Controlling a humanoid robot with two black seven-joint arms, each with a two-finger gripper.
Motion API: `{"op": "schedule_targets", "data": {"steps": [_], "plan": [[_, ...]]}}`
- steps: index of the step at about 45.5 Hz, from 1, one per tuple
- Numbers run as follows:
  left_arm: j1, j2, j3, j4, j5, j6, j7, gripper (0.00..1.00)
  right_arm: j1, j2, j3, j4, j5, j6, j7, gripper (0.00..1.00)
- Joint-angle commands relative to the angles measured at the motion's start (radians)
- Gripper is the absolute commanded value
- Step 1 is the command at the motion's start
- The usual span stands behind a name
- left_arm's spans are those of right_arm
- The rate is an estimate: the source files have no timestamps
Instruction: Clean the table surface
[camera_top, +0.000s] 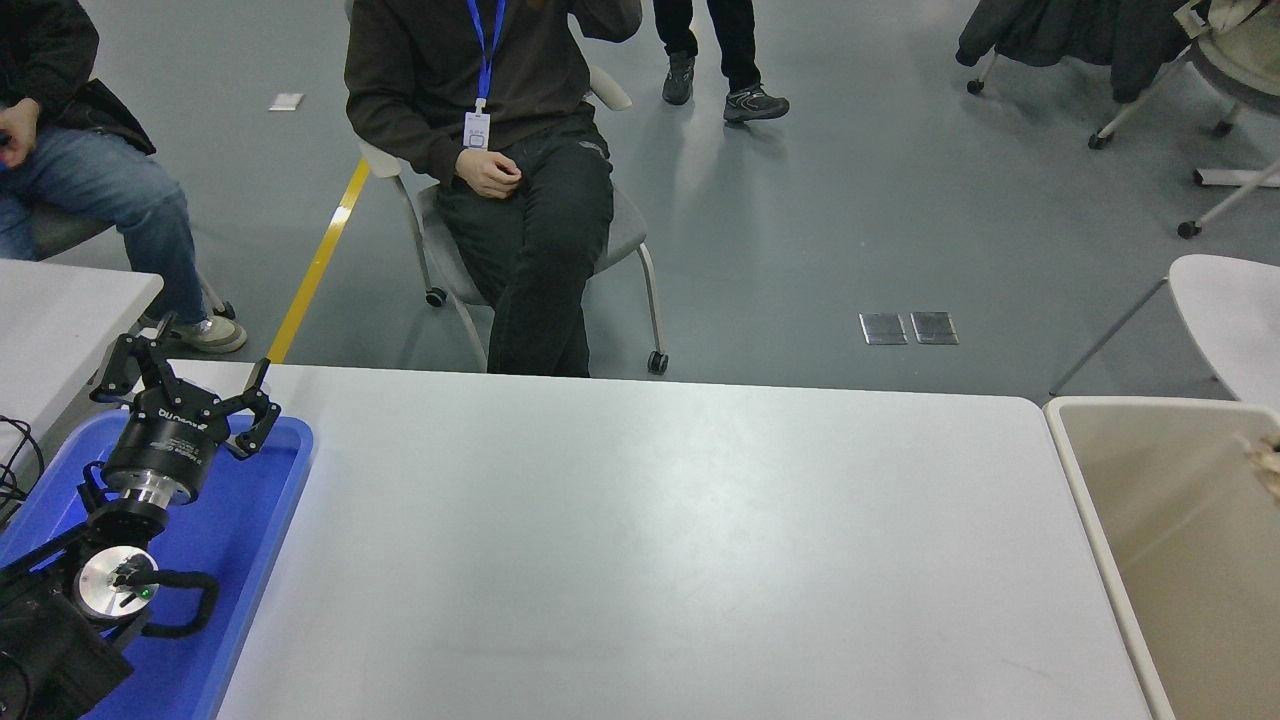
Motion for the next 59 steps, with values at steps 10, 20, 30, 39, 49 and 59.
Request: {"op": "schedule_targets", "data": {"steps": [10, 20, 30, 39, 49, 59], "plan": [[0.0, 0.0, 0.0, 0.0, 0.0, 0.0, 0.0, 1.0, -0.009, 0.213, -0.074, -0.303, 0.002, -0.048, 0.02, 0.0], [0.0, 0.0, 0.0, 0.0, 0.0, 0.0, 0.0, 1.0, -0.01, 0.325, -0.091, -0.386, 0.002, -0.114, 0.016, 0.0], [0.0, 0.0, 0.0, 0.0, 0.0, 0.0, 0.0, 1.0, -0.015, 0.391, -0.14, -0.432, 0.003, -0.195, 0.011, 0.0], [0.0, 0.0, 0.0, 0.0, 0.0, 0.0, 0.0, 1.0, -0.013, 0.425, -0.143, -0.469, 0.003, -0.206, 0.01, 0.0], [0.0, 0.0, 0.0, 0.0, 0.0, 0.0, 0.0, 1.0, -0.013, 0.436, -0.14, -0.486, 0.003, -0.208, 0.007, 0.0], [0.0, 0.0, 0.0, 0.0, 0.0, 0.0, 0.0, 1.0, -0.012, 0.433, -0.14, -0.486, 0.054, -0.292, 0.008, 0.89]]}}
